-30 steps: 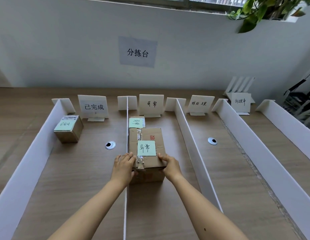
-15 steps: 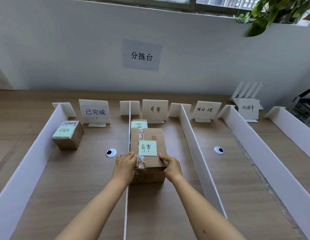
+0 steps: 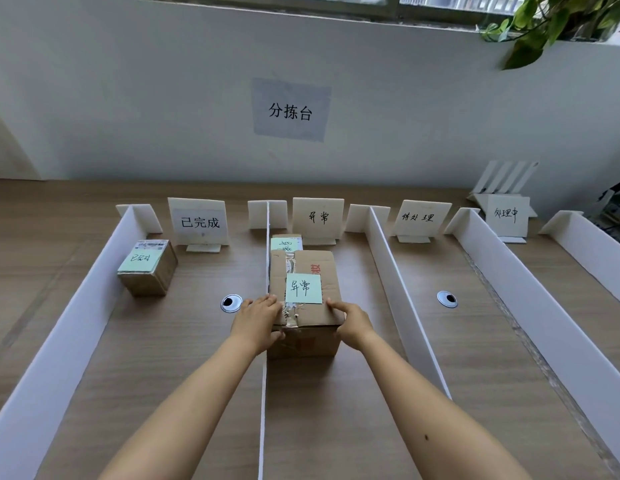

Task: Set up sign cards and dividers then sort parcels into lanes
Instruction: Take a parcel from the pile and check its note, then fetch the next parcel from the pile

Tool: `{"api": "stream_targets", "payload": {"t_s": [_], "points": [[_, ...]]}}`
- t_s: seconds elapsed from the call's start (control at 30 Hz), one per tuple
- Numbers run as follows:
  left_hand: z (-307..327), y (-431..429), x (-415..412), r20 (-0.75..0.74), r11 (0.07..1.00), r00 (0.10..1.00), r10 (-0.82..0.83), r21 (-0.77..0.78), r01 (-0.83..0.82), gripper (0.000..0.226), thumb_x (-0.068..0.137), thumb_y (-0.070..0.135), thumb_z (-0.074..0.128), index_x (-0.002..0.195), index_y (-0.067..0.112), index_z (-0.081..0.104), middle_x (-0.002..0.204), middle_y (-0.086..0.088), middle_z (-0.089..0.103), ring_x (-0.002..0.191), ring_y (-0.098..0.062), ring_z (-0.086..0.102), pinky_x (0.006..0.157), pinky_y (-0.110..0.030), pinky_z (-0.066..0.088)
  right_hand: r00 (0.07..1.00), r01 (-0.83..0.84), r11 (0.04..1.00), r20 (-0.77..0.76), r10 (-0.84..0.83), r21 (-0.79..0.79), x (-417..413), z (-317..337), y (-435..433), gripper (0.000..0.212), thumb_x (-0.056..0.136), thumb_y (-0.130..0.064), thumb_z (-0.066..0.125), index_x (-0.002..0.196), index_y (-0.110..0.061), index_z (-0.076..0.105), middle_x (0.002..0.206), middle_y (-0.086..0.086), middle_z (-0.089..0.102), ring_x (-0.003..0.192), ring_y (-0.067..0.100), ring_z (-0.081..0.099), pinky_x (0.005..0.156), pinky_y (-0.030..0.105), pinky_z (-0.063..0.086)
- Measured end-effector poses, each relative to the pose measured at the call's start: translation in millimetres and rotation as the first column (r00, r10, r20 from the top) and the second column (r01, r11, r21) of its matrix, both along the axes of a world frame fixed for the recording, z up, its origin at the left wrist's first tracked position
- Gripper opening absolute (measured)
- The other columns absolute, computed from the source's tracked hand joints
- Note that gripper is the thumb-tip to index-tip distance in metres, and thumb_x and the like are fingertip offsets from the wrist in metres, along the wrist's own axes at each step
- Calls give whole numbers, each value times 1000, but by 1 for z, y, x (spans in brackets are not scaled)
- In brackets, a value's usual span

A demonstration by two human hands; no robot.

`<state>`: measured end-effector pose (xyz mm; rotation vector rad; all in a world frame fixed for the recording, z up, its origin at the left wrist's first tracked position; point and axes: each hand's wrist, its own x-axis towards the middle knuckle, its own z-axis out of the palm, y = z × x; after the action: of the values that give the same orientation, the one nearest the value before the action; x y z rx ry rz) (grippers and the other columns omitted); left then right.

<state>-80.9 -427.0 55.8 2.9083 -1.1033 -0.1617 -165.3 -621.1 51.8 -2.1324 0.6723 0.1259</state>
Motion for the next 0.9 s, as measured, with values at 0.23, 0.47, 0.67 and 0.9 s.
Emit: {"api": "stream_targets", "payload": {"t_s": [0.23,0.47,0.67,0.9], "points": [[27,46,-19,80,999,996,35,23,-37,72,90,46,56,149,21,23,155,0,26,142,-18,25,111,-33,27,994,-109,923,-69,90,-369,-27,34,29,74,82,7,47,145,-31,36,154,10,24,139,29,30,107,41,36],[71,126,-61,335,955,919,208,134,-265,78,80,59,56,143,22,28,153,-2,27,144,-21,16,113,-41,17,967,-144,852,110,229,-503,-56,72,78,38,81,-12,59,117,-17,49,135,3,49,120,25,45,94,39,37],[111,206,-136,424,905,853,305,150,-398,82,80,59,56,145,21,25,147,-2,32,138,-20,25,110,-40,23,900,-219,812,210,382,-541,-100,98,147,43,80,-27,66,117,-16,47,122,3,54,113,28,51,90,41,39],[149,334,-246,420,739,690,589,65,-671,88,76,60,59,146,23,21,149,-2,29,139,-21,24,108,-38,27,762,-355,693,235,604,-627,-154,119,261,58,82,-40,66,131,-22,41,133,2,51,118,23,50,97,39,44]]}}
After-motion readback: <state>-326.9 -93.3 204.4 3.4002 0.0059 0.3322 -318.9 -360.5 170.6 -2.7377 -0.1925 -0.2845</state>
